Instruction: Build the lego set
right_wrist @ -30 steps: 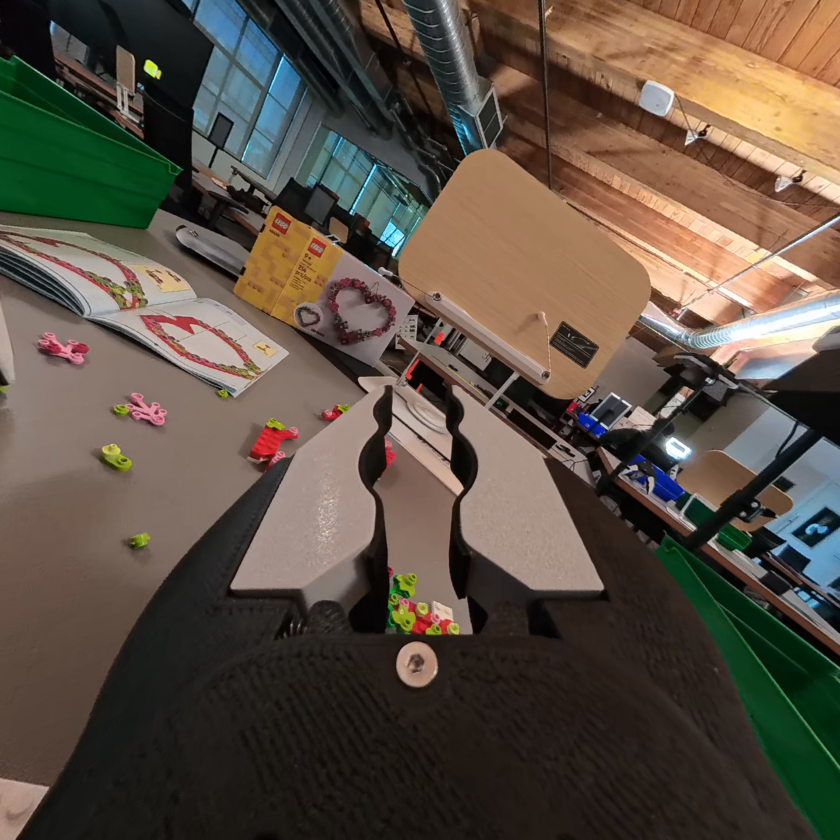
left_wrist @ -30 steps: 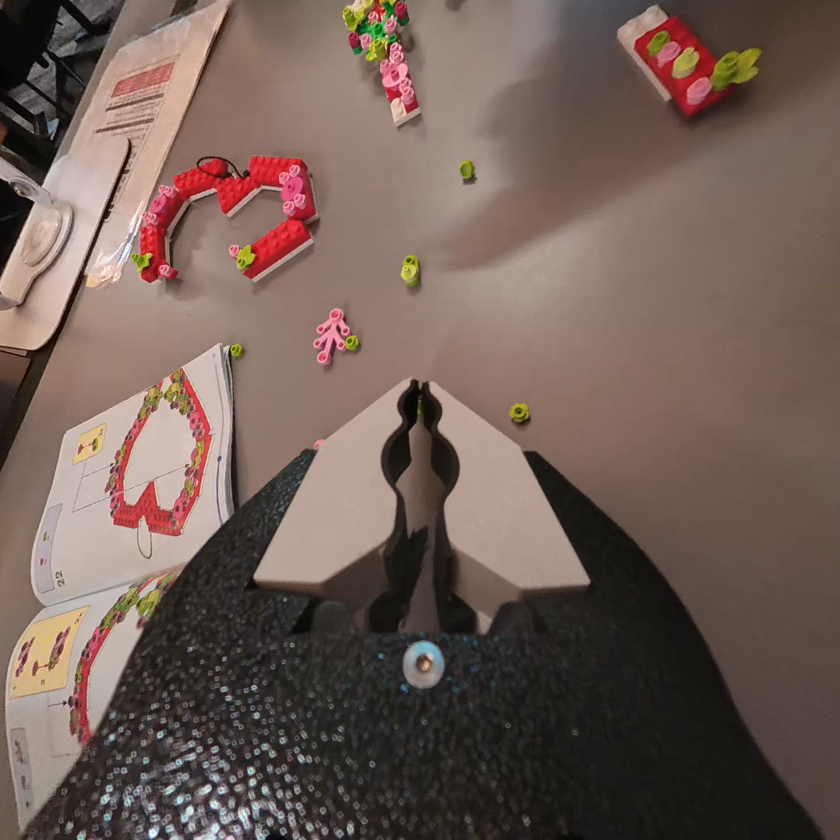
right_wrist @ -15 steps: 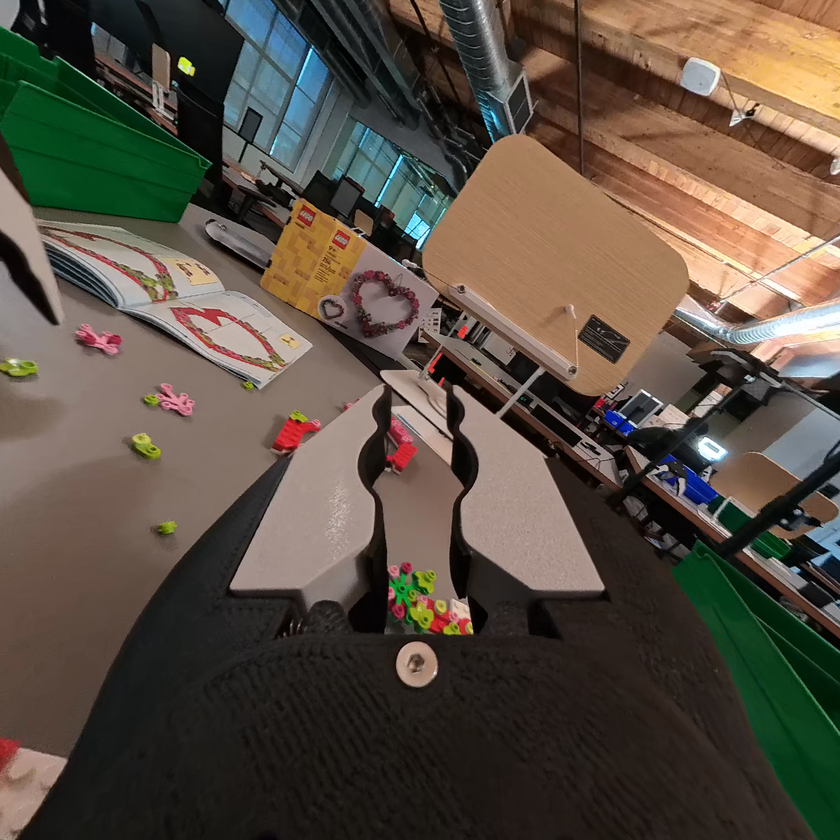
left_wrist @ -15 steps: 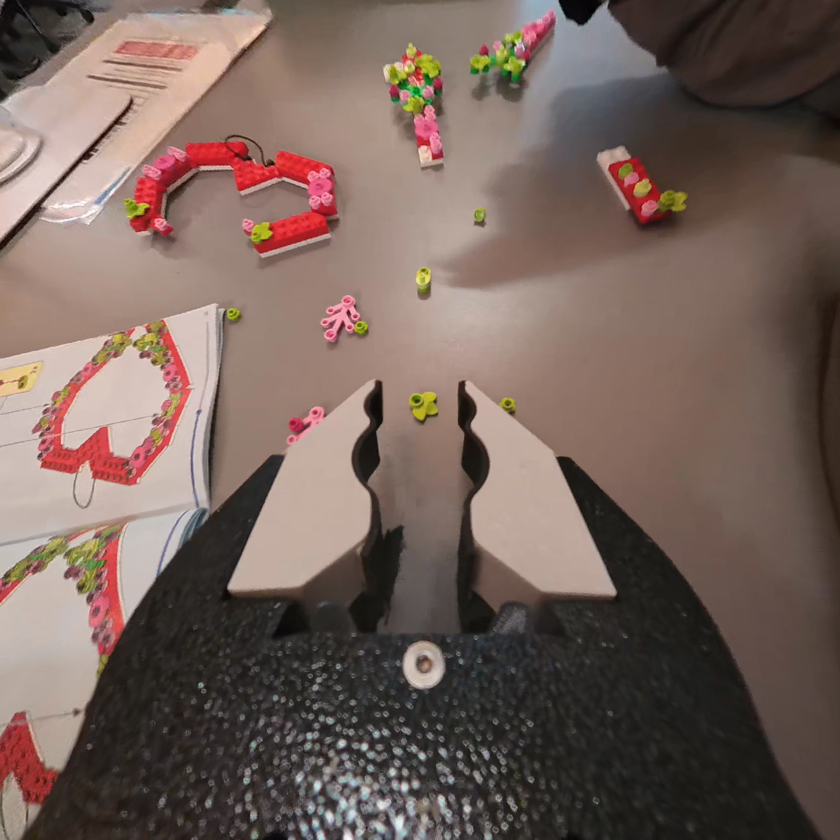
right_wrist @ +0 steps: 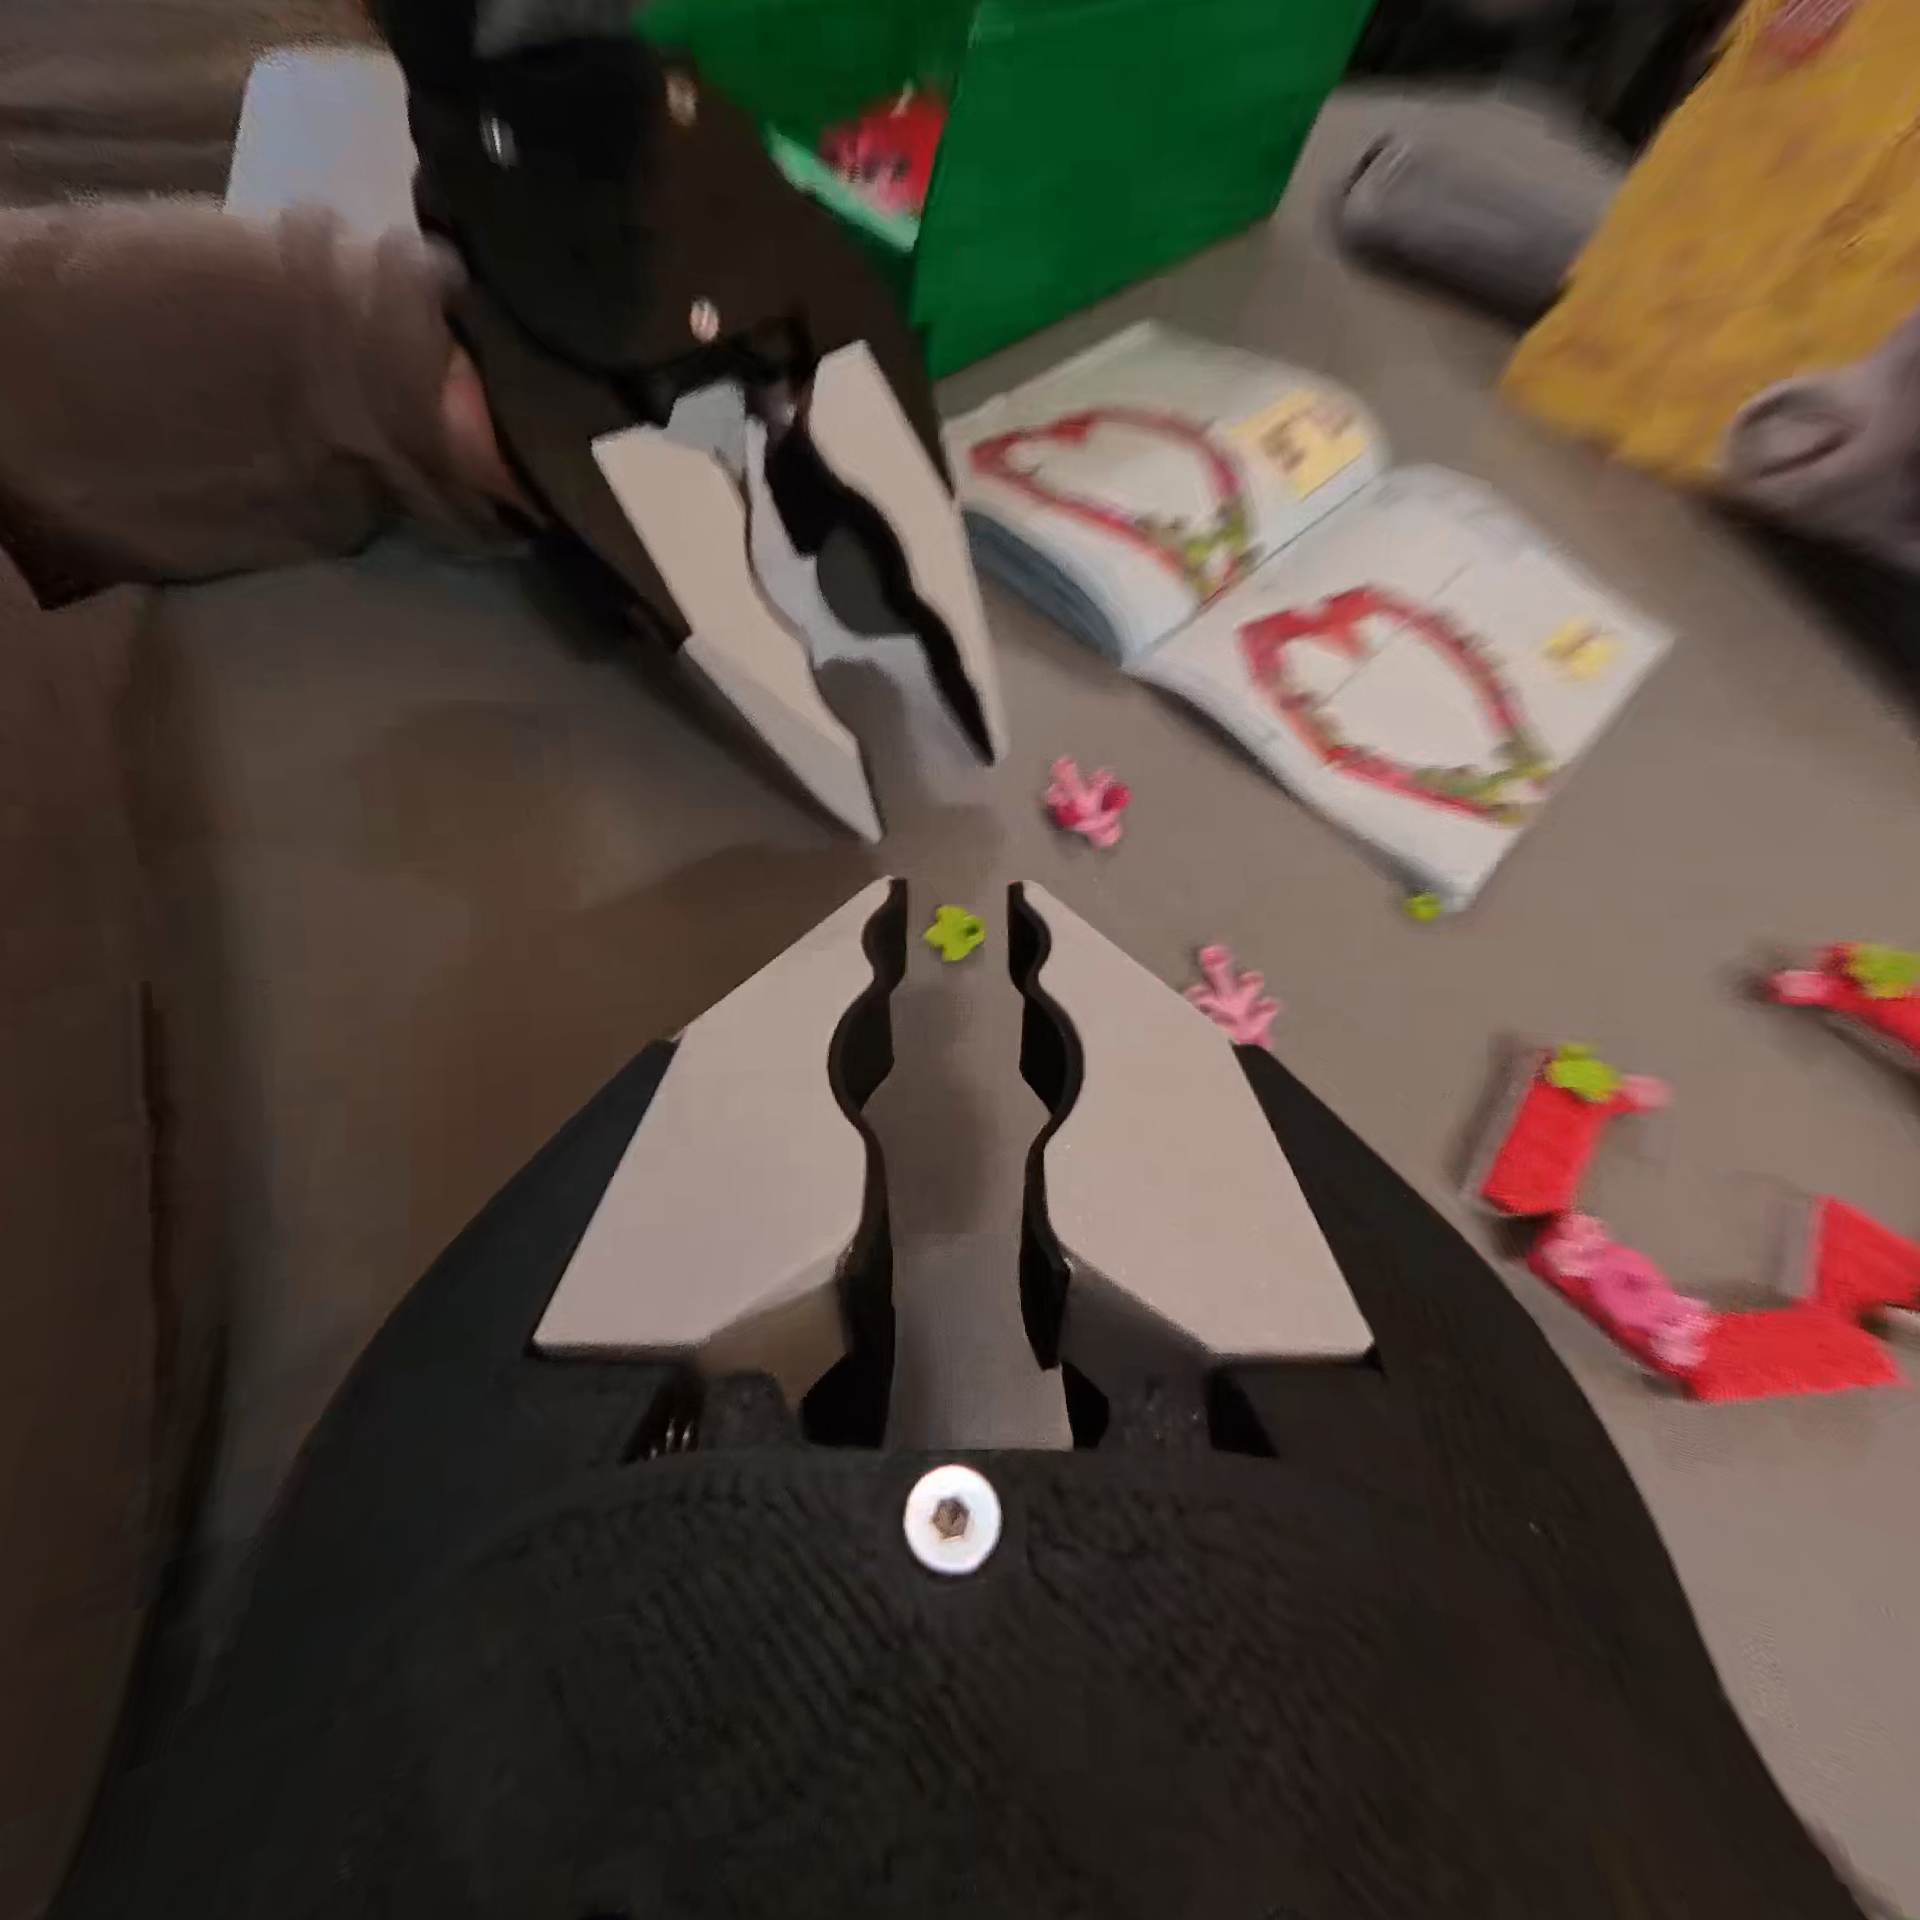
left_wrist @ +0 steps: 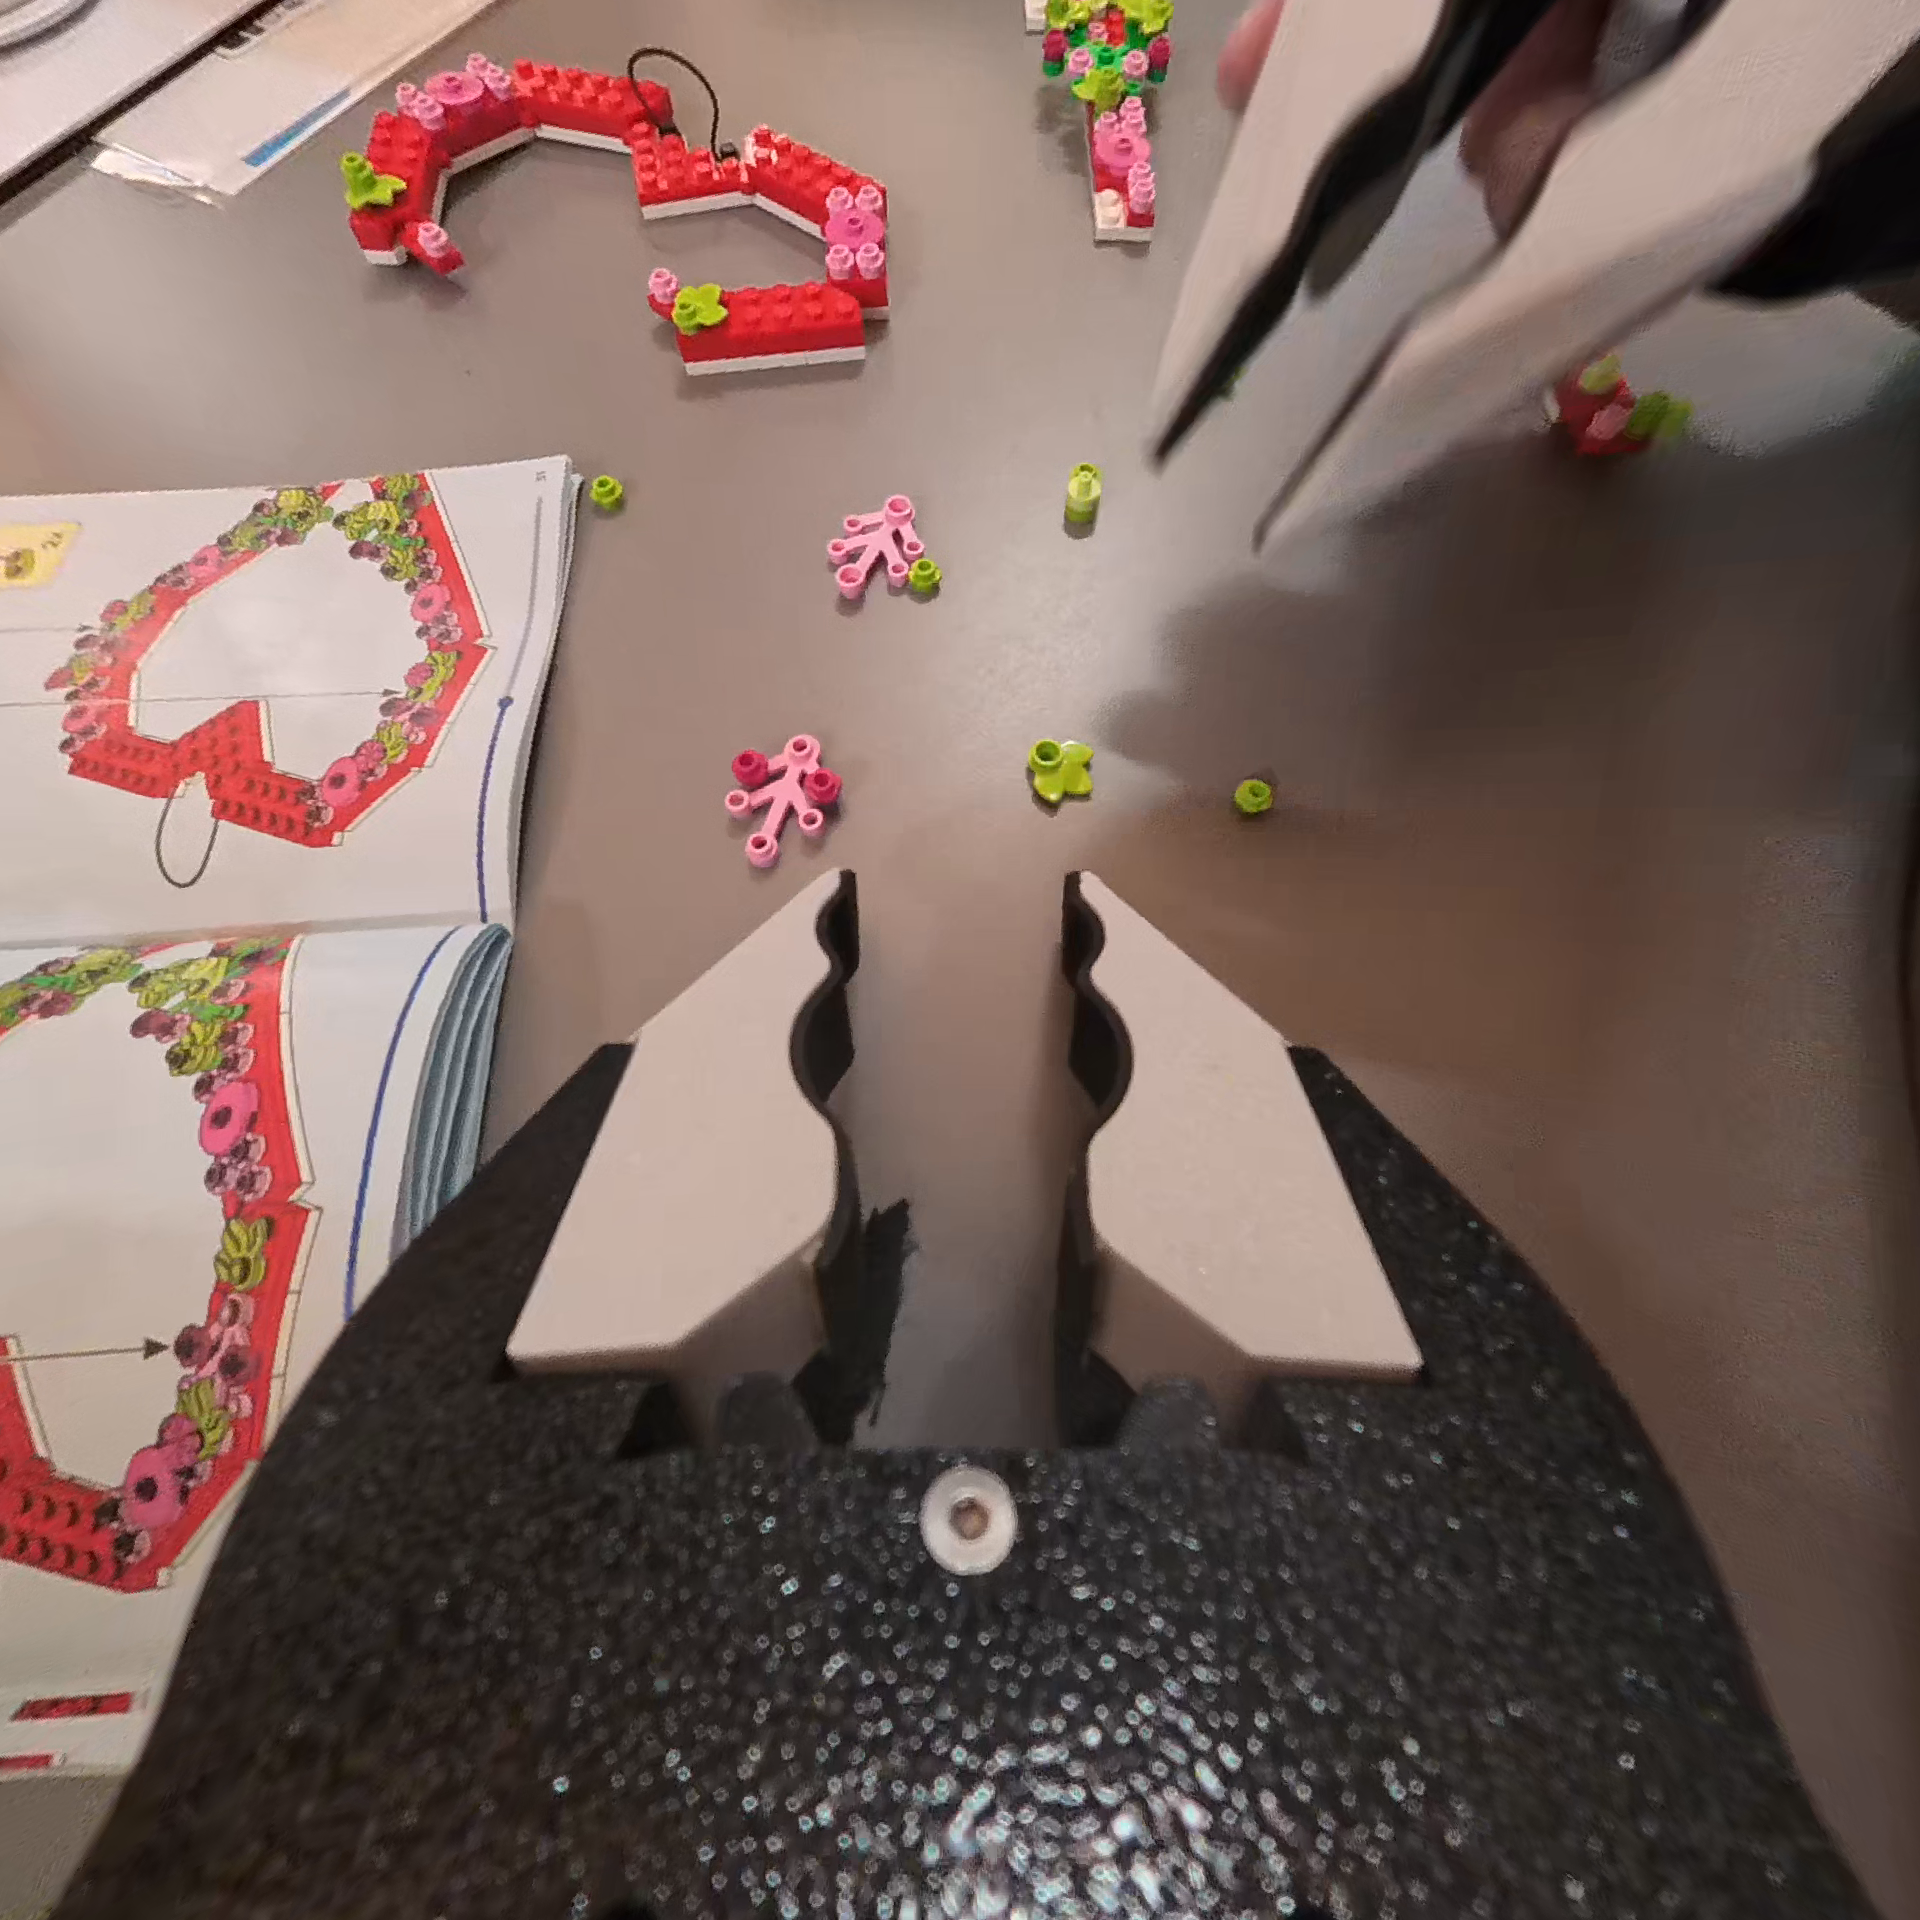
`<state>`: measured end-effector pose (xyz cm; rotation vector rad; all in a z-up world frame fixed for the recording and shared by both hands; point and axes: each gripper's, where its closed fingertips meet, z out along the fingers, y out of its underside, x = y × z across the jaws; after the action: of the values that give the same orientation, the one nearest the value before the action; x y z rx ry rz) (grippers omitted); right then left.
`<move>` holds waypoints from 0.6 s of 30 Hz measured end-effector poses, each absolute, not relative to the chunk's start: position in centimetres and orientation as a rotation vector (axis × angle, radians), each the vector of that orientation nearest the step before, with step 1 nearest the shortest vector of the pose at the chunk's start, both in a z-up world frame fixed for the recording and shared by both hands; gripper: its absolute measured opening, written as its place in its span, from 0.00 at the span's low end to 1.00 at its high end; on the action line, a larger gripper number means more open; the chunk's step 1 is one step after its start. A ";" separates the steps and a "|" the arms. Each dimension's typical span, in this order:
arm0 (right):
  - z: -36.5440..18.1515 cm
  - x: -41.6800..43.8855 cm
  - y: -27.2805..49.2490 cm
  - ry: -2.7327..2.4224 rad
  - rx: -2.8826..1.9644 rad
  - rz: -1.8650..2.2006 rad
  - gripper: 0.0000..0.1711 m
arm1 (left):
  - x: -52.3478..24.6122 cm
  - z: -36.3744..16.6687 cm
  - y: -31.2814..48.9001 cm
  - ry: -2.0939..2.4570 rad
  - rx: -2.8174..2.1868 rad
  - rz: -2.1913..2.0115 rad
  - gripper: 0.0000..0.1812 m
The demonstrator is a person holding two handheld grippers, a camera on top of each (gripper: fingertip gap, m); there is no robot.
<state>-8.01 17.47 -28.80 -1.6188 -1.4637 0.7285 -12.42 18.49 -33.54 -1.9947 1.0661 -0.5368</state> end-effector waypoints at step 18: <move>-34.3 -10.2 17.8 -1.679 -1.785 0.668 0.07 | -12.0 -32.5 18.5 0.953 -1.986 -0.630 0.14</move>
<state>-10.22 17.76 -34.29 -1.7847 -1.6793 0.6681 -12.03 18.52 -32.46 -1.9859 0.9530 -0.6301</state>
